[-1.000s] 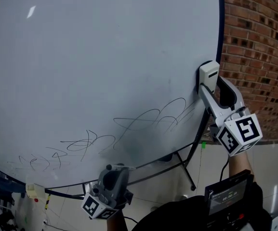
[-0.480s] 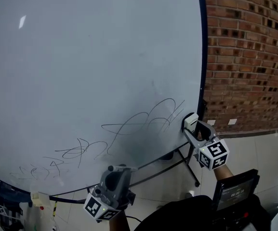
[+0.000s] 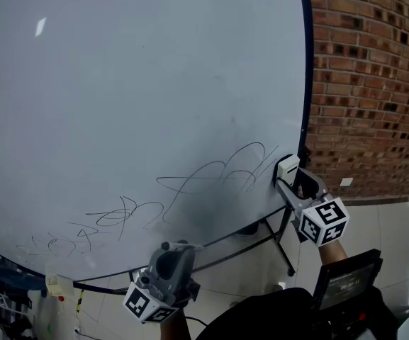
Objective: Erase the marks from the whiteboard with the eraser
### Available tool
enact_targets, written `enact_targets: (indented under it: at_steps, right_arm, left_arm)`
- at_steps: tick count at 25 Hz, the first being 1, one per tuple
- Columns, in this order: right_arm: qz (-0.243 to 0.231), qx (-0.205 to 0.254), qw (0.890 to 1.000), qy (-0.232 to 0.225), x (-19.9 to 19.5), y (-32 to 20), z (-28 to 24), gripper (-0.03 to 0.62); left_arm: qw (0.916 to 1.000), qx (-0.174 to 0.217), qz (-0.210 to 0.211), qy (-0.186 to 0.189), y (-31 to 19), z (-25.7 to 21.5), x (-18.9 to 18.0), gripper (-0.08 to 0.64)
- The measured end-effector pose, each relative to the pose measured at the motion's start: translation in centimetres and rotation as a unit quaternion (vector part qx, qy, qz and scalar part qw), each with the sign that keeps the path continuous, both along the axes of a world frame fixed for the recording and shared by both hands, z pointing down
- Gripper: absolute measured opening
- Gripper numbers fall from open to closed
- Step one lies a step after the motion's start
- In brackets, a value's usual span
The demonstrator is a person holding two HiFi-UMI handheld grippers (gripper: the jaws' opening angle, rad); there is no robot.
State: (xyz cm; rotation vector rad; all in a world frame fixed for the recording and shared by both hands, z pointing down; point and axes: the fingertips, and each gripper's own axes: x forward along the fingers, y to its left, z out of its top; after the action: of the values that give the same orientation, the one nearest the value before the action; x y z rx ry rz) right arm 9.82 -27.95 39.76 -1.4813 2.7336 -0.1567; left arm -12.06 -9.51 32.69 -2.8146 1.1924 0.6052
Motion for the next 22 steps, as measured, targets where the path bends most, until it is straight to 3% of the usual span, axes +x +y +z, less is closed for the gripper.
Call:
enact_targets:
  at_steps: [5,13,18,22]
  right_arm:
    - [-0.005,0.071,0.997,-0.005,-0.7,0.4,-9.9,0.229]
    - [-0.003,0.170,0.985,-0.040,-0.6,1.2,-20.9,0.229]
    - [-0.001,0.170,0.985,-0.027,-0.9,1.2,-19.0,0.229]
    - [-0.010,0.122,0.992,-0.022,-1.3,1.0,-12.6,0.229]
  left_arm:
    - [0.9999,0.007,-0.009,0.007,0.6,-0.2,-0.7,0.058]
    - [0.9994,0.015,-0.016,0.028,1.0,-1.5,-1.4,0.058]
    - [0.9996,0.006,-0.020,0.018,1.0,0.0,-1.9,0.058]
    - [0.9996,0.005,-0.015,0.022,0.6,-0.4,-1.6,0.058]
